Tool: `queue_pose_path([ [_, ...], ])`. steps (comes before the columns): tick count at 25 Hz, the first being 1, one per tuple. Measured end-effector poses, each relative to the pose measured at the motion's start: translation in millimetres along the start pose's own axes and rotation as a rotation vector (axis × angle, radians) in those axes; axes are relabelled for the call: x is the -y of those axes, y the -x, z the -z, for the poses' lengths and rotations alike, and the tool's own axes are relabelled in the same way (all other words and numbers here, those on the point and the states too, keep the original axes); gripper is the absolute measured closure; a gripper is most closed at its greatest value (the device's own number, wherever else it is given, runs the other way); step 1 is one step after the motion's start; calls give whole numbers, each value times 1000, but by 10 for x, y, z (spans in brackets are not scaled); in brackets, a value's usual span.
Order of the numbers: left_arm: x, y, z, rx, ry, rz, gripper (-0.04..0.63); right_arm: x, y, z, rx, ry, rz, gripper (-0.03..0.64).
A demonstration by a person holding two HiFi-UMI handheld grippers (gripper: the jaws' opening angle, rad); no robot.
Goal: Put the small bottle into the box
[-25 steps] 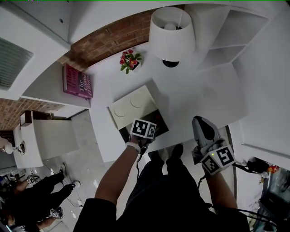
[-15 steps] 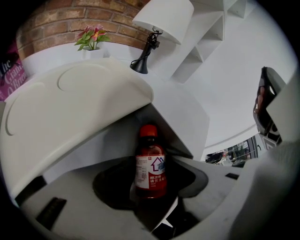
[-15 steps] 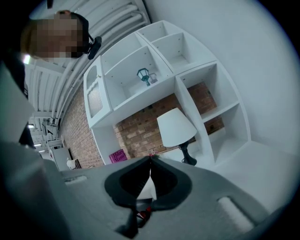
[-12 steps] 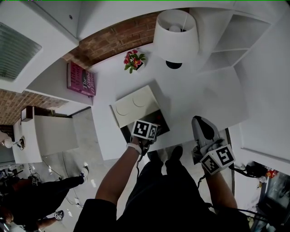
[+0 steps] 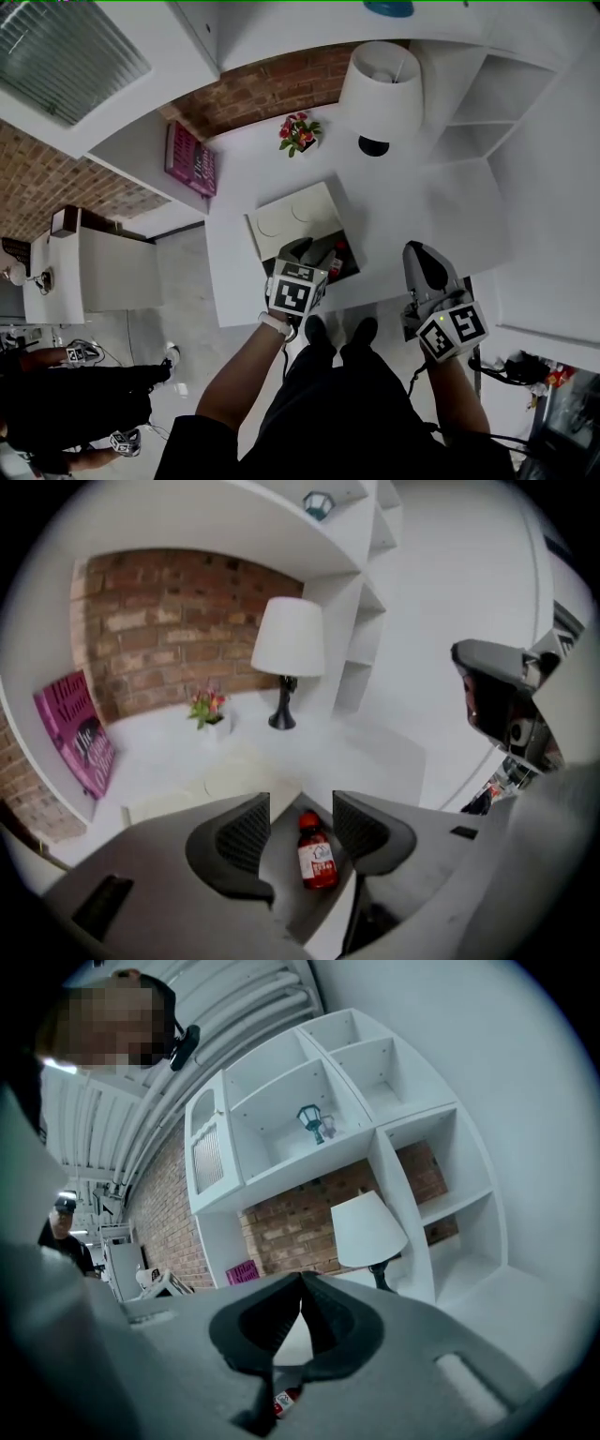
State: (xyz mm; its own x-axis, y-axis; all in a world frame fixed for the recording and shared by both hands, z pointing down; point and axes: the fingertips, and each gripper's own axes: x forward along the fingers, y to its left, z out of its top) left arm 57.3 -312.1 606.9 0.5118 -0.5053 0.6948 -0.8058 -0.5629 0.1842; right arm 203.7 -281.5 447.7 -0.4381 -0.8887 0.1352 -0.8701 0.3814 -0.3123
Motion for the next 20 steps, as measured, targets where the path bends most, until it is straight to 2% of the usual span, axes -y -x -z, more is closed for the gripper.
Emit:
queue_pose_path([
  [5, 25, 562, -498, 213, -168, -76, 388, -208, 35, -166, 36, 78, 1, 615],
  [10, 91, 1111, -831, 361, -225, -125, 388, -445, 95, -374, 82, 123, -17, 615],
  [16, 210, 1918, -1308, 625, -371, -225, 389, -767, 165, -671, 137, 208, -37, 615],
  [20, 295, 2381, -1510, 744, -389, -251, 390, -1021, 228, -926, 190, 267, -61, 615],
])
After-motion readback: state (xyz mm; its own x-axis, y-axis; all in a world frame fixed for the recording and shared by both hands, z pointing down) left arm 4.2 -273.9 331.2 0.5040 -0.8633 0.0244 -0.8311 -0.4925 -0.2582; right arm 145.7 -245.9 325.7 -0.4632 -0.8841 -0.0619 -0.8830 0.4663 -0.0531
